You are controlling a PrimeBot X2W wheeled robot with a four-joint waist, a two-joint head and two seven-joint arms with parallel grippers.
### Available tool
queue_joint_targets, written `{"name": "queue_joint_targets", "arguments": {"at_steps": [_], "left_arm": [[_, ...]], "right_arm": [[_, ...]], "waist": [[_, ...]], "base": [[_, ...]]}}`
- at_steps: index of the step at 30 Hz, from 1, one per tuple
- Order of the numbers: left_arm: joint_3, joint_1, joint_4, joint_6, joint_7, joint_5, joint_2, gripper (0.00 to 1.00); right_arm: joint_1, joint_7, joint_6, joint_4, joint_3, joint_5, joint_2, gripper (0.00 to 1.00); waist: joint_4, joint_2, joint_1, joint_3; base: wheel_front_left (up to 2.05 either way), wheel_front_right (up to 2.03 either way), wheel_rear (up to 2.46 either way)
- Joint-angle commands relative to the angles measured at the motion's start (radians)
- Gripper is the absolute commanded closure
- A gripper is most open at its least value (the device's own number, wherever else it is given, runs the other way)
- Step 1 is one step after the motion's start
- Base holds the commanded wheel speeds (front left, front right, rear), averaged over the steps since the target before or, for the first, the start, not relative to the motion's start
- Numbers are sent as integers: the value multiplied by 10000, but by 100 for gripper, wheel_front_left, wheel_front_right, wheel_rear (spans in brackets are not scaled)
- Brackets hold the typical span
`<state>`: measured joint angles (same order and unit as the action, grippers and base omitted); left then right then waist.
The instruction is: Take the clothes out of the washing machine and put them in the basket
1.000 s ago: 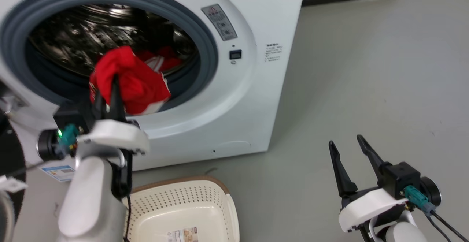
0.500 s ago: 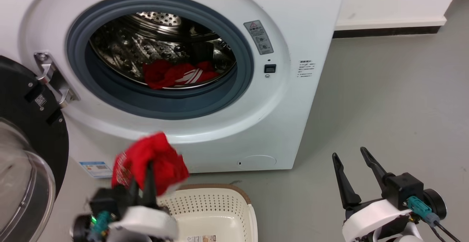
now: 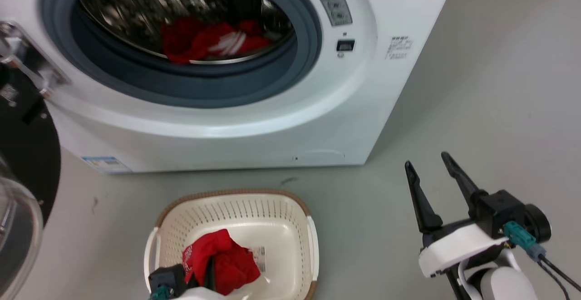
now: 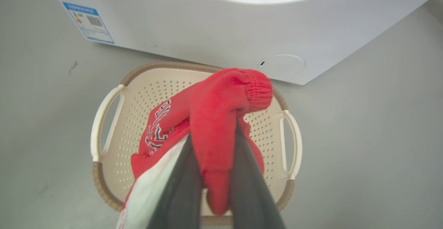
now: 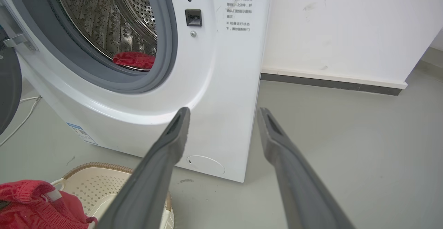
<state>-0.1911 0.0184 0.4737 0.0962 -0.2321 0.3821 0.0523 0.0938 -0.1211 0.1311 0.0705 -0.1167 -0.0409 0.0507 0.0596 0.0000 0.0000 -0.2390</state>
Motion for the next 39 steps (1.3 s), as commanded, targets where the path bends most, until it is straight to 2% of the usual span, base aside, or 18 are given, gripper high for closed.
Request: {"name": "queue_joint_targets", "arguments": {"at_steps": [1, 9, 10, 17, 23, 24, 25, 26, 27, 28, 36, 39], "left_arm": [[0, 612, 639, -77, -115, 169, -6, 100], [155, 3119, 4132, -279, -300, 1019, -15, 100], [155, 3119, 4132, -279, -300, 1019, -15, 100], [135, 4798, 6366, -166, -329, 1592, -11, 100], [239, 5715, 7533, -33, -336, 1790, -3, 100], [231, 5805, 7644, -51, -317, 1801, 13, 84], [214, 5869, 7729, -81, -273, 1810, 12, 64], [180, 5911, 7797, -120, -254, 1794, 21, 49], [137, 5931, 7864, -157, -221, 1755, 31, 11], [119, 5918, 7917, -178, -205, 1749, 35, 0], [181, 5043, 8033, -570, -330, 1906, 11, 0], [186, 4577, 7458, -630, -347, 1757, -2, 0]], "right_arm": [[297, -55, -7, -69, -24, 35, -9, 0], [1137, -343, -7, 118, -284, -53, -9, 0], [1137, -343, -7, 118, -284, -53, -9, 0], [1777, -620, -7, 335, -368, -98, -11, 0], [2125, -834, -7, 607, -466, -160, -11, 0], [2176, -872, -7, 666, -466, -168, -9, 0], [2209, -912, -7, 719, -470, -172, -9, 0], [2242, -913, -7, 793, -481, -160, -9, 0], [2271, -941, -7, 873, -496, -134, -9, 0], [2304, -978, -7, 952, -509, 1, -9, 0], [1790, -1085, -7, 1544, -250, 245, -5, 0], [1484, -1025, -7, 1593, -81, 289, -5, 0]], "waist": [[176, 0, 0, -985], [607, 0, 0, -2637], [607, 0, 0, -2637], [874, 0, 0, -3834], [993, 0, 0, -4452], [1002, 0, 0, -4492], [1010, 0, 0, -4513], [1022, 0, 0, -4513], [1034, 0, 0, -4469], [1039, 0, 0, -4388], [854, 0, 0, -2565], [698, 0, 0, -1748]], "base": [[0, 0, 0], [0, 0, 0], [0, 0, 0], [0, 0, 0], [0, 0, 0], [0, 0, 0], [0, 0, 0], [0, 0, 0], [0, 0, 0], [0, 0, 0], [0, 0, 0], [0, 0, 0]]}}
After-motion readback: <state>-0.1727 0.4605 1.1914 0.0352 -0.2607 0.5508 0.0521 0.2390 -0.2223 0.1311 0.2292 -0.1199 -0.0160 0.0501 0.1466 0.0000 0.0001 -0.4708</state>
